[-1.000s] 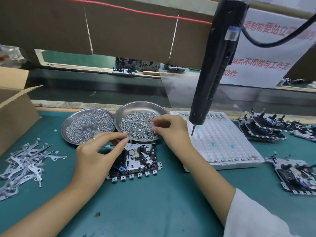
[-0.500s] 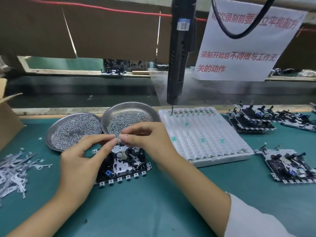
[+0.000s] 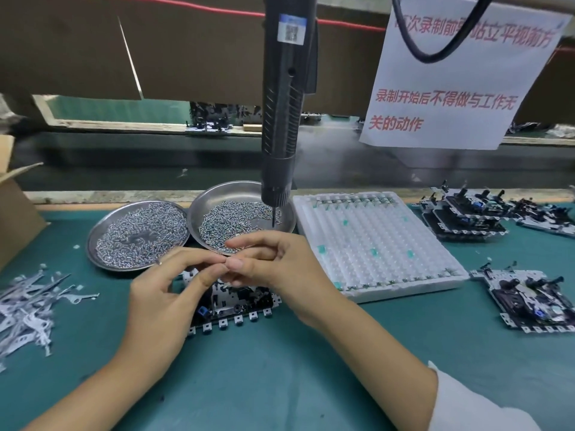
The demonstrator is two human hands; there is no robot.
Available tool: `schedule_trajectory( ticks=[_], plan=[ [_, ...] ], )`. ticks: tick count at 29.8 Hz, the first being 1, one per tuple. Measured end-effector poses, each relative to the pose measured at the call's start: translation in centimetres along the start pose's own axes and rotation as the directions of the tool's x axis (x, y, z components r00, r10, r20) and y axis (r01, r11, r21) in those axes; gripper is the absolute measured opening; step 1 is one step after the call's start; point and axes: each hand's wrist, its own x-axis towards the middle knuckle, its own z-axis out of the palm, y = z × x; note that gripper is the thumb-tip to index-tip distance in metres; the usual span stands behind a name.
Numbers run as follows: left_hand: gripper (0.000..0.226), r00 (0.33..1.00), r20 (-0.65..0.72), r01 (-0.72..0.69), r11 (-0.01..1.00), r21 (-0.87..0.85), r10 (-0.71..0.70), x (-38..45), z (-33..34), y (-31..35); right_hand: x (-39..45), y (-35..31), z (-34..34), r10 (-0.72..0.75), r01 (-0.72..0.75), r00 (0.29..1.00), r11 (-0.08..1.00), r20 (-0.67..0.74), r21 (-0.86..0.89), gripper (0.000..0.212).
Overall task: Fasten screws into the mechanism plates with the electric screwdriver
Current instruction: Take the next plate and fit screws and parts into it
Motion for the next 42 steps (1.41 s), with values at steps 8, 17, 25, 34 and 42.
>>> schedule_trajectory(
  ticks=[8,17,25,34,42],
  plan=[
    [0.011,1.000,-0.001,-0.012,1.000,0.017,0.012,0.0,-0.1,0.0,0.0,-0.1,0.0,-0.014,0.014,1.000,1.000,0.009,-0.022,0.021],
    [0.029,0.999,-0.022,-0.048,0.999,0.008,0.049,-0.1,-0.1,0.0,-0.1,0.1,0.1,-0.005,0.006,1.000,1.000,-0.018,0.011,0.023],
    [0.029,0.997,-0.031,-0.069,0.997,-0.029,0.068,-0.1,-0.2,-0.2,-0.1,0.4,0.2,0.059,-0.058,0.998,0.997,-0.012,0.056,0.021],
    [0.026,0.992,0.049,-0.118,0.984,0.130,0.113,-0.4,-0.3,0.0,-0.2,-0.6,-0.5,0.137,-0.139,0.990,0.986,-0.022,-0.089,0.025],
    [0.026,0.972,0.140,-0.213,0.961,0.175,0.190,-0.5,-0.1,-0.1,0.0,-1.0,-1.0,0.163,-0.166,0.986,0.967,-0.029,-0.196,0.021]
  ],
)
